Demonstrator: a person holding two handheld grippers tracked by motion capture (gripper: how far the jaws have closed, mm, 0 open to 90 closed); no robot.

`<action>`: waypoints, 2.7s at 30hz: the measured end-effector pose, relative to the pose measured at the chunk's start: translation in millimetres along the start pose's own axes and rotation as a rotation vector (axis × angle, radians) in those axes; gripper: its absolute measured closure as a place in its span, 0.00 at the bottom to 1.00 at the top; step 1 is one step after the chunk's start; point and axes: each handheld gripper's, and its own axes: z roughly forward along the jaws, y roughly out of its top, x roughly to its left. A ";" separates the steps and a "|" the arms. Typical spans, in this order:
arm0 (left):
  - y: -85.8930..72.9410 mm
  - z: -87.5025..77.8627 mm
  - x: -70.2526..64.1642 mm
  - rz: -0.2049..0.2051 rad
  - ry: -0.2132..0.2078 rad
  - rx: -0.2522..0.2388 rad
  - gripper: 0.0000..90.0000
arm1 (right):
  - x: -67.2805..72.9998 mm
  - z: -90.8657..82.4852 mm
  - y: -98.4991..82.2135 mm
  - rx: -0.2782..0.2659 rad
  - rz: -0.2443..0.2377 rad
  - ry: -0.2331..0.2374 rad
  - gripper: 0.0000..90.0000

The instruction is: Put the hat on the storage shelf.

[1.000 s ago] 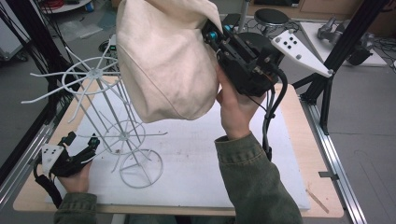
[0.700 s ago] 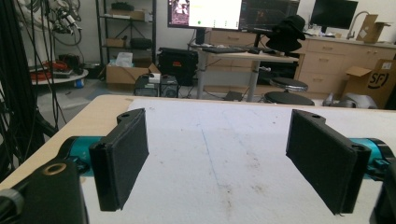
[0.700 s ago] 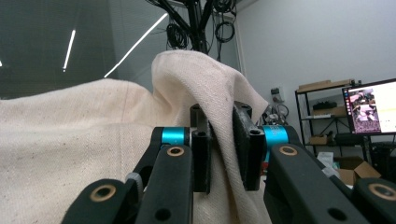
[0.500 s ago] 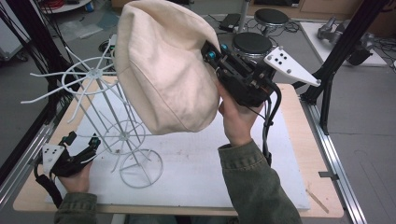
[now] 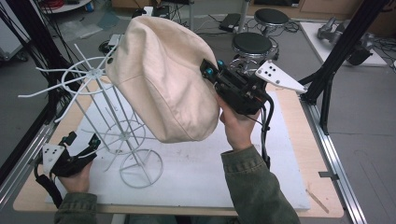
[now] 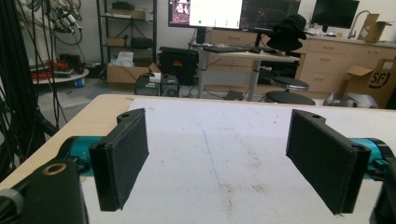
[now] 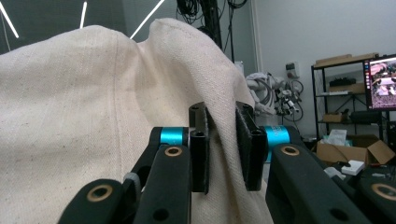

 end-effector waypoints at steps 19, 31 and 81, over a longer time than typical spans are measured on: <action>0.3 -0.4 -0.3 0.000 0.003 -0.001 0.23 | -11.6 0.0 -8.3 0.047 0.047 -0.006 0.66; 0.6 -0.7 -0.3 -0.003 0.002 -0.006 0.23 | -16.2 -4.2 -20.2 0.085 0.022 -0.070 0.55; 0.9 -3.0 -5.1 0.000 -0.008 -0.008 0.23 | -41.8 -121.6 -107.2 0.234 -0.102 -0.600 0.13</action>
